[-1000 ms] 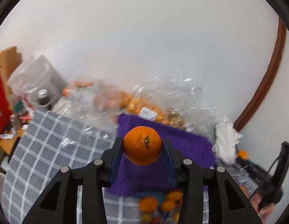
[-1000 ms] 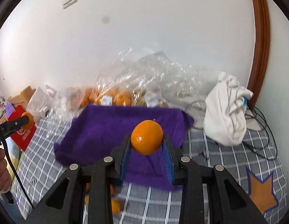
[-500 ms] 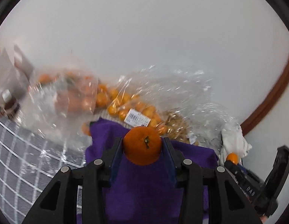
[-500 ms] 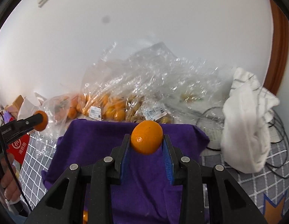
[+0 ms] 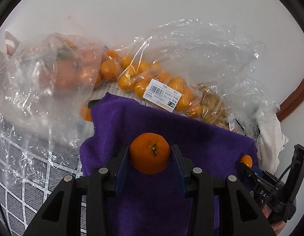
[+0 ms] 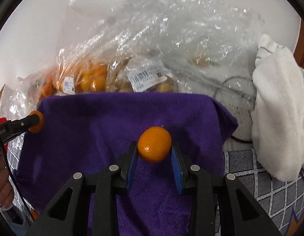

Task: Organize fruits
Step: 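Lift and carry both held fruits over the purple towel with both tools, then open the left tool on the towel while the right tool releases its orange there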

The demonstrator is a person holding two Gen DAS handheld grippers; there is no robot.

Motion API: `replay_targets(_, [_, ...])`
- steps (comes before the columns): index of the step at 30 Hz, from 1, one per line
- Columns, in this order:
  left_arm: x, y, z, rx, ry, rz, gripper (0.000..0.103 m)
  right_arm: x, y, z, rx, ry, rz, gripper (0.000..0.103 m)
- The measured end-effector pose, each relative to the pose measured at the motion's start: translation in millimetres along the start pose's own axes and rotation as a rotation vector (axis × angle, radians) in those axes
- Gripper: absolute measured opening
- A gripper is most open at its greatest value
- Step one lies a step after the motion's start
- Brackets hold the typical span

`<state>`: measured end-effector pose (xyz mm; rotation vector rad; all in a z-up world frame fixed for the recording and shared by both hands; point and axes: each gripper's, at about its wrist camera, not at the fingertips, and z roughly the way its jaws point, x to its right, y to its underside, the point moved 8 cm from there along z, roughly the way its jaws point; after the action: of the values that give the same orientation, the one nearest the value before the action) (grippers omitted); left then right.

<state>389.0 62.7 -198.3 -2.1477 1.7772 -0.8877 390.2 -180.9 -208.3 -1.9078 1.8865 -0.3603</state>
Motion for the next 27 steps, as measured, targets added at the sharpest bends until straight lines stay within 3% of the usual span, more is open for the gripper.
replay_targets(17, [0.5, 10.0, 19.7, -0.058, -0.009, 0.021, 0.040, 1.2, 1.9, 9.9, -0.018, 0.001, -0.007, 0.034])
replay_targets(21, [1.5, 11.2, 22.0, -0.049, -0.007, 0.030, 0.040, 0.6, 1.5, 6.8, -0.001, -0.006, -0.016, 0.051])
replay_targets(24, [2.8, 11.1, 24.1, -0.048, -0.001, 0.033, 0.041, -0.8, 1.5, 3.5, 0.010, -0.001, -0.031, 0.057])
replay_targets(27, [4.1, 10.1, 25.8, -0.053, 0.022, 0.023, 0.052, -2.6, 0.1, -0.1, 0.022, 0.005, -0.046, 0.064])
